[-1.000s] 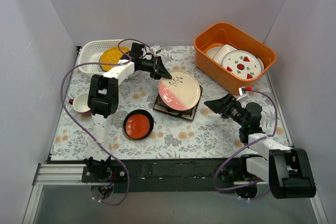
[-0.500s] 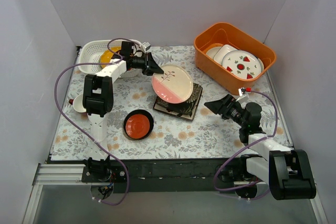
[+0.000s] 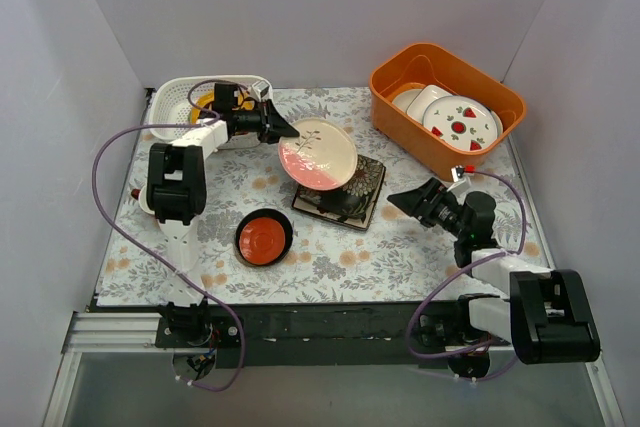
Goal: Place the plates into the plastic bin on the countertop
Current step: Place the plate in the plastic bin.
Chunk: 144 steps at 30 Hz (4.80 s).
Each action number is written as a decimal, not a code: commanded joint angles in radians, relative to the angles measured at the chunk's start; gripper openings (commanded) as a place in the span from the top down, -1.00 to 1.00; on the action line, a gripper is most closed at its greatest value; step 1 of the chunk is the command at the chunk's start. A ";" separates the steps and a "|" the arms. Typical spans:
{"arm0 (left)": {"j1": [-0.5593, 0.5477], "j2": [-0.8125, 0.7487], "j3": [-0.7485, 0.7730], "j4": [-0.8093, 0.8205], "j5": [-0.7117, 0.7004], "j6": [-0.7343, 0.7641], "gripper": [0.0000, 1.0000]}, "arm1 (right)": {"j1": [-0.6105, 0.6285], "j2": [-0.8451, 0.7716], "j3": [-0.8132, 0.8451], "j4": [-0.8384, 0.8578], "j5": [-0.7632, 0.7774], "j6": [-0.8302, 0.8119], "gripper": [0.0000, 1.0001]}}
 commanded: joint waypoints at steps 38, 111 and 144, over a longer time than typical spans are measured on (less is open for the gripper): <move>0.498 -0.294 -0.332 0.582 -0.206 -0.469 1.00 | -0.004 0.030 0.081 -0.012 -0.012 -0.050 -0.96; 0.482 0.040 0.097 0.225 -0.485 -0.256 0.81 | 0.004 0.145 0.119 0.054 -0.046 -0.027 -0.96; 0.439 0.072 0.357 -0.196 -0.812 0.057 -0.96 | 0.004 0.128 0.139 -0.005 -0.066 -0.053 -0.96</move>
